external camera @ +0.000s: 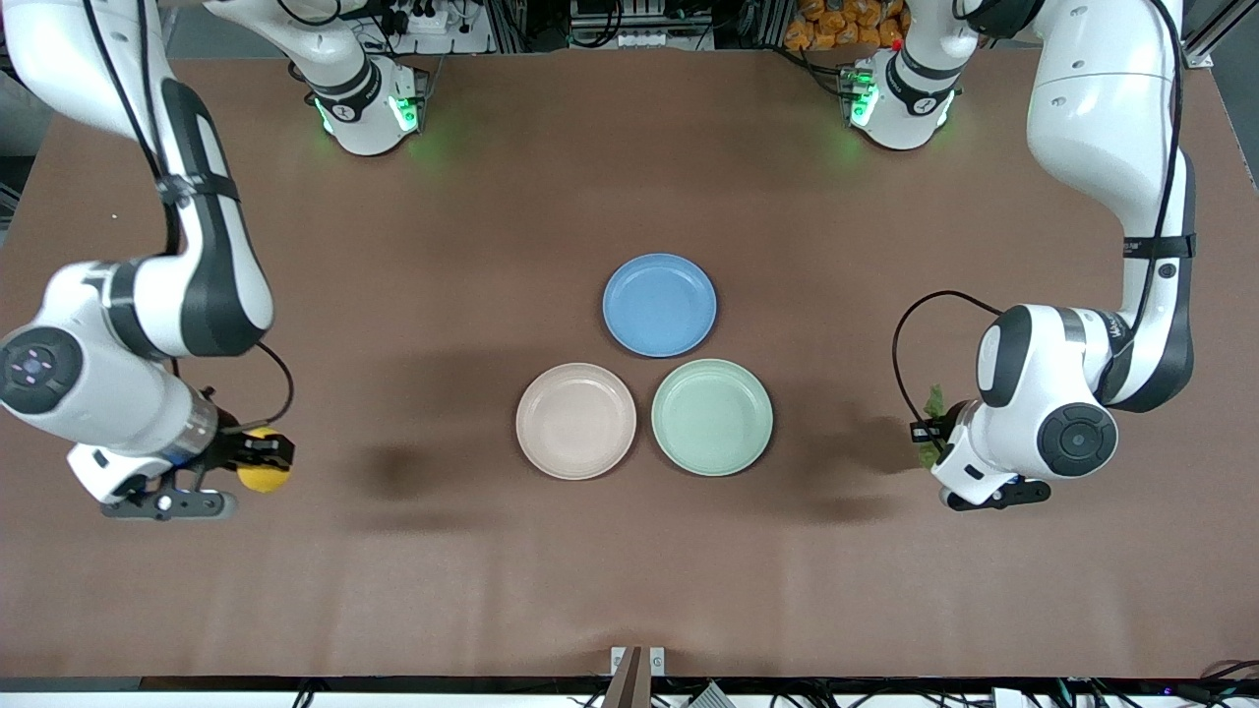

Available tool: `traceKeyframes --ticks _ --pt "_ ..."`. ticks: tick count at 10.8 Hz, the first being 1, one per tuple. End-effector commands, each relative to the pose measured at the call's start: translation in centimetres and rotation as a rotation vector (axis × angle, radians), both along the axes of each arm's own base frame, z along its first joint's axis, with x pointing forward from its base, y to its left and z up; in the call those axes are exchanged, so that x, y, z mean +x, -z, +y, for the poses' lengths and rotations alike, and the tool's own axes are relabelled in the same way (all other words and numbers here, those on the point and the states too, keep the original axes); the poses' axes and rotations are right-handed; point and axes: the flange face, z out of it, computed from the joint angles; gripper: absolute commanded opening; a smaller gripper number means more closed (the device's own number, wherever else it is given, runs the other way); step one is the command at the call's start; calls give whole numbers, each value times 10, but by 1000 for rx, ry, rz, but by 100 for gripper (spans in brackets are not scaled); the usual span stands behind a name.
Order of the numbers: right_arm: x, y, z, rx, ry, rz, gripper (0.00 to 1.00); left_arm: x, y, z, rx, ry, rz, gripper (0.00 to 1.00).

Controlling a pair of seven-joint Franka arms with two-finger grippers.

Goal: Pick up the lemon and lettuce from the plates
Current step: 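Lift the lemon with the right gripper while the left gripper lifts lettuce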

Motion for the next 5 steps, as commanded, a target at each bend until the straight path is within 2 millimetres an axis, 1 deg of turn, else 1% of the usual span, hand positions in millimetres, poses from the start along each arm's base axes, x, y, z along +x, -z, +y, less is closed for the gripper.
traceKeyframes --ticks 1,2,3,4,5 --pt "-36 -28 -26 21 34 5 0 -7 20 10 18 31 47 9" --pt "-46 -28 -30 21 39 16 0 -8 23 14 16 38 55 11" --pt "-54 -21 -31 20 37 31 0 -9 28 19 15 38 66 25" --pt "-54 -18 -39 20 47 36 0 -9 32 25 12 49 73 40" --pt "-53 -13 -45 18 41 38 0 -8 33 26 10 64 74 85"
